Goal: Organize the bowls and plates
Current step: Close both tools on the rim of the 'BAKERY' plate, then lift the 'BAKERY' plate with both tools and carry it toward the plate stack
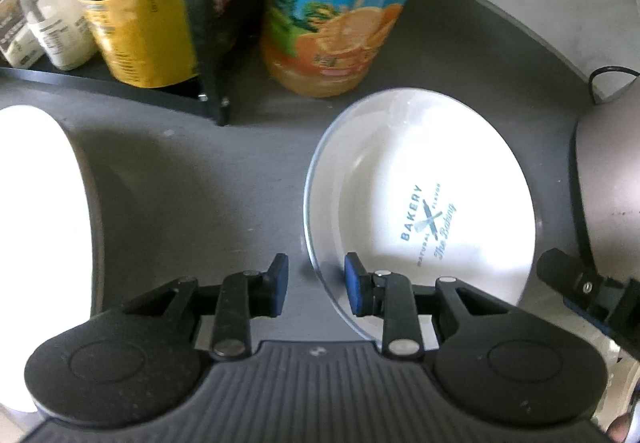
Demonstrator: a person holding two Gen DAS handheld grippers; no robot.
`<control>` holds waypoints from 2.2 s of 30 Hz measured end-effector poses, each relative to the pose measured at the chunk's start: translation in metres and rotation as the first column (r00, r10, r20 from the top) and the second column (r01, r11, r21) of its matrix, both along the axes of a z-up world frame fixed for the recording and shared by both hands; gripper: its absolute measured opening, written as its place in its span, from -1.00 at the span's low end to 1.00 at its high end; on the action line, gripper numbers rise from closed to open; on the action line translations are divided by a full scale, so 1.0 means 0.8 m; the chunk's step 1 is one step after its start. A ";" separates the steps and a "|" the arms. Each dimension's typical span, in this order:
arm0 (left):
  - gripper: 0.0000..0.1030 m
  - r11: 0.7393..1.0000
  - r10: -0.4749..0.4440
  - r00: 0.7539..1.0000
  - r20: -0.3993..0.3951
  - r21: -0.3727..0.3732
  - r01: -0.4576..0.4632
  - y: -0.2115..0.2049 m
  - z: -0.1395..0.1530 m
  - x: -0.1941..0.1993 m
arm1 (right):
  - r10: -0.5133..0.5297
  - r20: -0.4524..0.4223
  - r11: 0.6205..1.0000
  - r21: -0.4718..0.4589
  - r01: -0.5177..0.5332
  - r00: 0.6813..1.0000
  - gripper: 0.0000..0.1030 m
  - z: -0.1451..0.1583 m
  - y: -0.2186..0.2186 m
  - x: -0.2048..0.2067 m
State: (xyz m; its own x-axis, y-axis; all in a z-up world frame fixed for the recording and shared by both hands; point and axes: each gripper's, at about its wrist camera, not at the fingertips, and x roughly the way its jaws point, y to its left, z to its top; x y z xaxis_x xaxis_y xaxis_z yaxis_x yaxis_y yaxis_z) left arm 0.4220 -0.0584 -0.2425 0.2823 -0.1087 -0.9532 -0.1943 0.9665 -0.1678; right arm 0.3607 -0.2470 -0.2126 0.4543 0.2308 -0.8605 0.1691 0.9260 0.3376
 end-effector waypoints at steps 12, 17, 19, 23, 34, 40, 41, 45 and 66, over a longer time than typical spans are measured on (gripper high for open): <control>-0.48 0.999 0.036 0.999 -0.003 0.023 -0.036 0.025 0.002 0.007 | 0.075 -0.094 0.997 0.025 -0.073 0.993 0.15 -0.022 0.016 0.017; -0.54 0.998 0.061 0.998 0.002 -0.009 -0.061 0.023 -0.005 0.008 | 0.054 -0.133 0.998 0.045 -0.048 0.990 -0.03 -0.031 0.004 0.026; -0.55 0.998 0.065 0.998 0.004 -0.014 -0.065 0.022 -0.006 0.010 | 0.052 -0.148 0.998 0.054 -0.044 0.988 -0.08 -0.036 0.000 0.030; -0.62 0.997 0.074 0.997 0.007 -0.025 -0.074 0.020 -0.007 0.014 | 0.046 -0.161 0.997 0.066 -0.036 0.986 -0.14 -0.041 -0.005 0.038; -0.63 0.997 0.072 0.997 0.023 -0.024 -0.072 0.017 -0.008 0.025 | 0.093 -0.231 0.996 0.026 -0.090 0.968 -0.27 -0.057 0.014 0.067; -0.63 0.998 0.061 0.998 0.017 -0.030 -0.061 0.020 -0.007 0.028 | 0.107 -0.244 0.994 0.007 -0.109 0.964 -0.56 -0.062 0.021 0.077; -0.64 0.998 0.062 0.998 0.015 -0.030 -0.062 0.020 -0.008 0.029 | 0.119 -0.238 0.992 0.000 -0.123 0.964 -0.56 -0.063 0.023 0.078; -0.64 0.998 0.062 0.998 0.014 -0.020 -0.062 0.021 -0.005 0.027 | 0.145 -0.225 0.989 0.007 -0.148 0.963 -0.59 -0.062 0.026 0.073; -0.77 0.991 0.101 0.994 0.031 -0.091 -0.098 0.056 0.010 0.003 | 0.154 -0.098 0.987 0.063 -0.148 0.983 -0.80 -0.031 0.016 0.037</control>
